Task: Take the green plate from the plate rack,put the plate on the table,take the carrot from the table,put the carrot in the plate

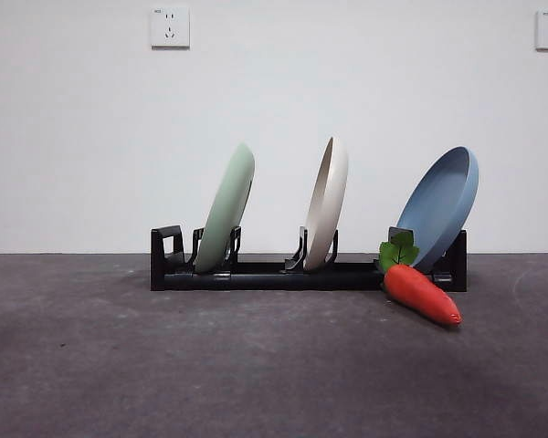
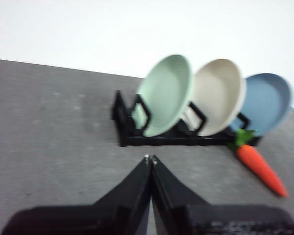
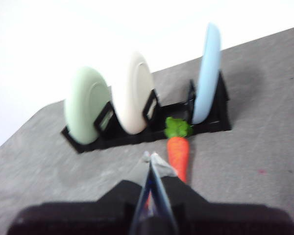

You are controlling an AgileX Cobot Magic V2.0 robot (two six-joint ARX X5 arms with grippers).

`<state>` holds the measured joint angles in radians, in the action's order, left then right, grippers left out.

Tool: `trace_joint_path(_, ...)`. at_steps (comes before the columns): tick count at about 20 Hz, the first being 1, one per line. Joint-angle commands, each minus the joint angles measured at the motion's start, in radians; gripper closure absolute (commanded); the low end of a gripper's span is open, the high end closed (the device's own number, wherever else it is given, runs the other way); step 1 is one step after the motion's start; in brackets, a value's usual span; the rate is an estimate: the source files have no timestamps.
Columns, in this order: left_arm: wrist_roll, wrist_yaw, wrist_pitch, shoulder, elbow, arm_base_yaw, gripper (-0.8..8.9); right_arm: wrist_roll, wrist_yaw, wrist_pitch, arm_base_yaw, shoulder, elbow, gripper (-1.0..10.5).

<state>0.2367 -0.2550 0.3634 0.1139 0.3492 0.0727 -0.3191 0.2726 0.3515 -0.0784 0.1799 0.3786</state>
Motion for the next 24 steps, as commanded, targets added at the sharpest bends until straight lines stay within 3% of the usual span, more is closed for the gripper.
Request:
trace_joint_path(1, -0.002, -0.067, 0.041, 0.053, 0.071, -0.002, 8.20, 0.072, 0.048, 0.058, -0.002, 0.076, 0.096, 9.6)
trace_joint_path(4, -0.021, -0.137, 0.098, 0.119, 0.151, -0.002, 8.20, 0.149, 0.114, 0.171, -0.002, 0.172, 0.206, 9.6)
trace_joint_path(12, -0.166, -0.352, 0.288, 0.281, 0.348, -0.002, 8.20, 0.369, 0.273, 0.521, -0.002, 0.403, 0.445, 9.6)
trace_joint_path(17, -0.254, -0.406, 0.418, 0.345, 0.430, -0.002, 8.20, 0.449, 0.335, 0.647, -0.003, 0.480, 0.514, 9.6)
trace_joint_path(20, -0.268, -0.405, 0.462, 0.357, 0.445, -0.002, 8.19, 0.452, 0.331, 0.666, -0.003, 0.492, 0.518, 9.6)
trace_joint_path(22, -0.267, -0.404, 0.475, 0.357, 0.445, -0.002, 8.12, 0.451, 0.325, 0.665, -0.003, 0.492, 0.518, 9.3)
trace_joint_path(23, -0.264, -0.404, 0.478, 0.357, 0.445, -0.002, 7.71, 0.449, 0.323, 0.665, -0.003, 0.492, 0.518, 8.7)
trace_joint_path(24, -0.259, -0.404, 0.478, 0.357, 0.445, -0.002, 6.20, 0.444, 0.323, 0.665, -0.003, 0.492, 0.518, 7.0)
